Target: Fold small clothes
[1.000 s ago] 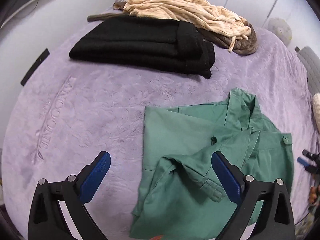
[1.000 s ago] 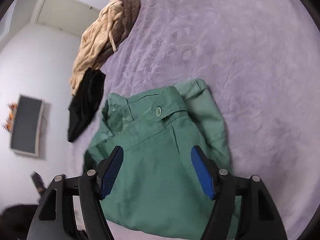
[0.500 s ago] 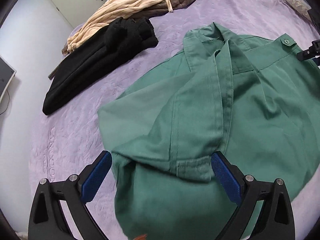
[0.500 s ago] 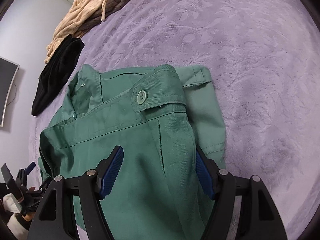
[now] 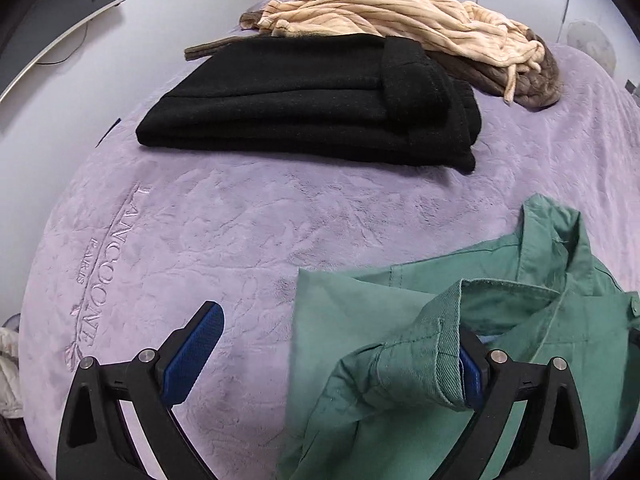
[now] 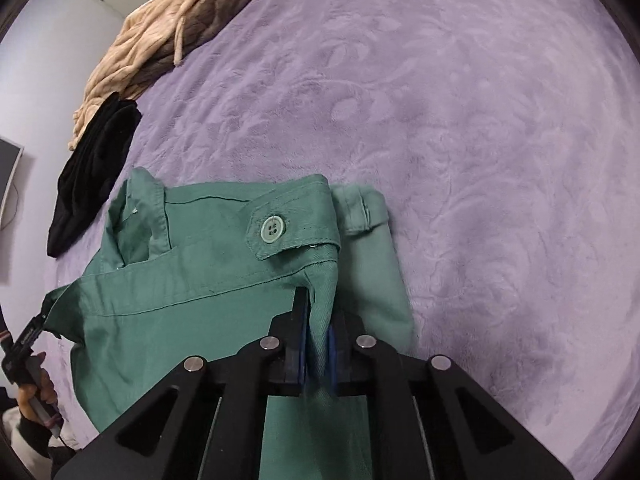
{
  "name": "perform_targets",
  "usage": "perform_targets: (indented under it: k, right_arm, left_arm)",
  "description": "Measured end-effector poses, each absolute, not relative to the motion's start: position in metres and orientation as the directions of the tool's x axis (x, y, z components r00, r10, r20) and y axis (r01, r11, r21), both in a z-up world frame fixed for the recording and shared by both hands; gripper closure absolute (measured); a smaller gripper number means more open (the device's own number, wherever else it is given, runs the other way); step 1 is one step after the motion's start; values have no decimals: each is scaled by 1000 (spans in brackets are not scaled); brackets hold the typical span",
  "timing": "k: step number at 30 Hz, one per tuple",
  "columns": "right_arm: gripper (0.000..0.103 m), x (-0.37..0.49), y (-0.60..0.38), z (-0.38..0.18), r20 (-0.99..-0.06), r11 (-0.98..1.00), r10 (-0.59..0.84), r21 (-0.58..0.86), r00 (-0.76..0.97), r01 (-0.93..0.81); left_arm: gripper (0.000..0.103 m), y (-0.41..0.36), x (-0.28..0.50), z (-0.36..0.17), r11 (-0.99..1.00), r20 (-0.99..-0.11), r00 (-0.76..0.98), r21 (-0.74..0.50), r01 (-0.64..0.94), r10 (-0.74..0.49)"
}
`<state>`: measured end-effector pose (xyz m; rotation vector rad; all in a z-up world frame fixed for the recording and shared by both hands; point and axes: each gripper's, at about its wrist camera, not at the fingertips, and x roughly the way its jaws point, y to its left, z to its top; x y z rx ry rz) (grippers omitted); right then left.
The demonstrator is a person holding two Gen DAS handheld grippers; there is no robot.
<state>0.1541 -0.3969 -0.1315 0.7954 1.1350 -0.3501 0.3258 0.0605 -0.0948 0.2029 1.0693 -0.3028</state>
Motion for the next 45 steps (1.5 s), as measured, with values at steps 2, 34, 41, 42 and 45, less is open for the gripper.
perform_targets:
  k: [2,34,41,42,45]
  right_arm:
    - [77,151,-395,-135,-898,673,158,403,412,620]
    - [97,186,-386,-140,-936,817,31,225,350,530]
    - [51,139,-411,-124,-931,679,11,275,366,680]
    - [50,128,-410,-117,-923,670,12,292,384,683]
    - [33,86,-397,-101,-910,624,18,334,414,707]
  left_arm:
    - [3,60,320,-91,919,-886,422,-11,394,-191]
    - [90,59,316,-151,944,-926,314,-106,312,-208]
    - [89,83,315,-127,961,-915,386,-8,276,-119]
    - [89,88,311,-121,961,-912,395,9,277,-106]
    - [89,104,295,-103,959,-908,396,-17,284,-134]
